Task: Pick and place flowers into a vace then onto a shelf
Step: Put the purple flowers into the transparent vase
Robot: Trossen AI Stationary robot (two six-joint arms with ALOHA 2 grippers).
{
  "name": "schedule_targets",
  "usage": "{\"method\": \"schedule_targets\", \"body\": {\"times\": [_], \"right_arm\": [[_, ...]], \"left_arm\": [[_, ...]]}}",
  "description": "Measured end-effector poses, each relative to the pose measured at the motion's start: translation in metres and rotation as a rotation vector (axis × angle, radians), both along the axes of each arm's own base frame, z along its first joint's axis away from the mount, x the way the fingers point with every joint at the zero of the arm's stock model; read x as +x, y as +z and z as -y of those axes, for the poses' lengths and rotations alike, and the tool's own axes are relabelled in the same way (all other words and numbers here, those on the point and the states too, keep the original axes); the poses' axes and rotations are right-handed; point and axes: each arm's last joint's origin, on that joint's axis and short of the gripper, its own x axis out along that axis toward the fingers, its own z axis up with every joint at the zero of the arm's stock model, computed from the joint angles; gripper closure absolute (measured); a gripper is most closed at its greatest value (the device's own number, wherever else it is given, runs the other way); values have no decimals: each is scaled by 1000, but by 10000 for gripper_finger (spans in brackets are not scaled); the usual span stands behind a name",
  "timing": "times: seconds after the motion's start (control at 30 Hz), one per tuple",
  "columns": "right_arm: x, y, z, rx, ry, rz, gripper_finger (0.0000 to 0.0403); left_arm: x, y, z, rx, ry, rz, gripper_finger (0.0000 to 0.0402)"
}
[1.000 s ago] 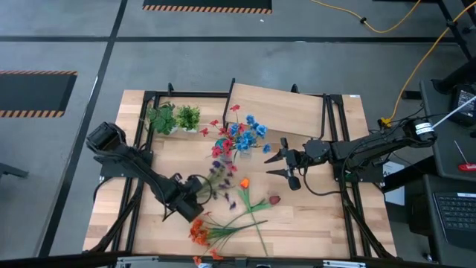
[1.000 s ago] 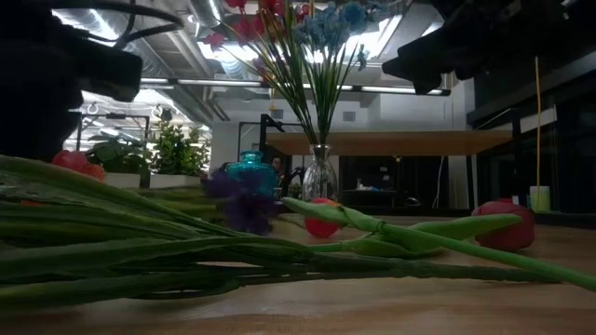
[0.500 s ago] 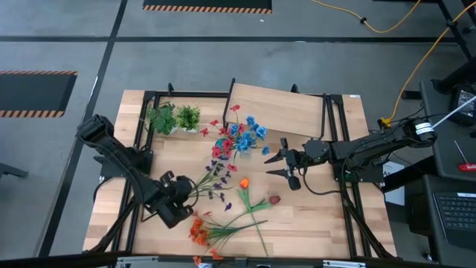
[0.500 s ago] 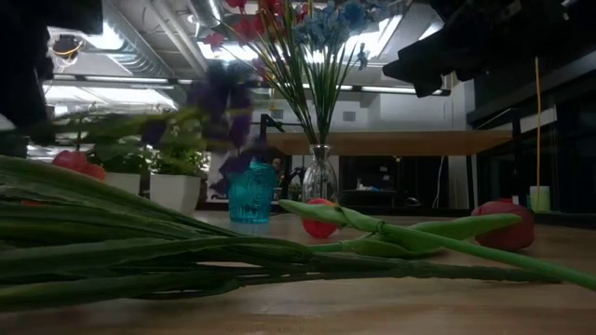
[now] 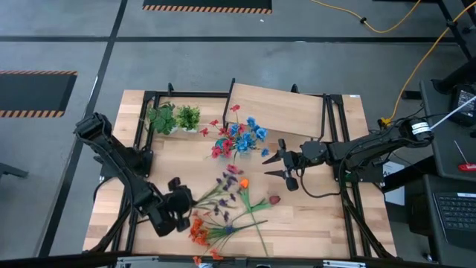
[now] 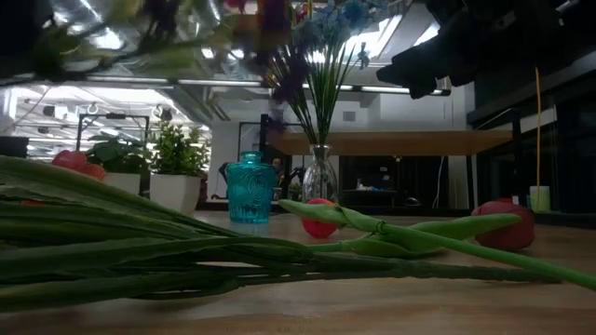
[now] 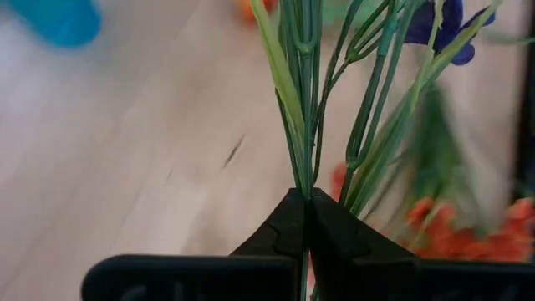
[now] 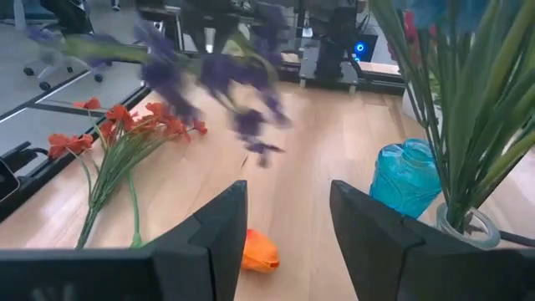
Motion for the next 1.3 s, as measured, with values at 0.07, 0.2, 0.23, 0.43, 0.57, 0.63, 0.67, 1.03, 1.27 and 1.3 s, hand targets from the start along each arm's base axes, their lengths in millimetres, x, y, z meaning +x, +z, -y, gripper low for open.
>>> {"method": "schedule_targets", "body": {"times": [0.07, 0.2, 0.23, 0.43, 0.57, 0.63, 0.67, 1.03, 1.27, 1.3], "right_arm": [[0, 0, 0, 9, -2, -3, 228], [0, 0, 0, 21, -6, -4, 228], [0, 0, 0, 21, -5, -2, 228], [0, 1, 0, 24, -6, 10, 228], [1, 4, -2, 30, 2, 34, 228], [0, 5, -5, 28, 18, 49, 228], [0, 5, -7, 23, 27, 54, 228], [-3, 17, -27, -30, 125, 192, 228], [-6, 25, -41, -56, 185, 279, 228], [-7, 25, -42, -62, 191, 284, 228]], "left_arm": [[5, 4, 3, 30, -56, 49, 398], [15, 10, 6, 64, -141, 119, 398], [17, 11, 6, 76, -158, 134, 398], [37, 21, -2, 193, -246, 223, 398], [51, 26, -10, 260, -288, 264, 398], [57, 30, -15, 301, -300, 289, 398], [60, 32, -17, 322, -307, 304, 398], [94, 51, -38, 337, -279, 539, 398], [118, 40, -42, 376, -285, 624, 398], [121, 38, -42, 380, -294, 648, 398]]}}
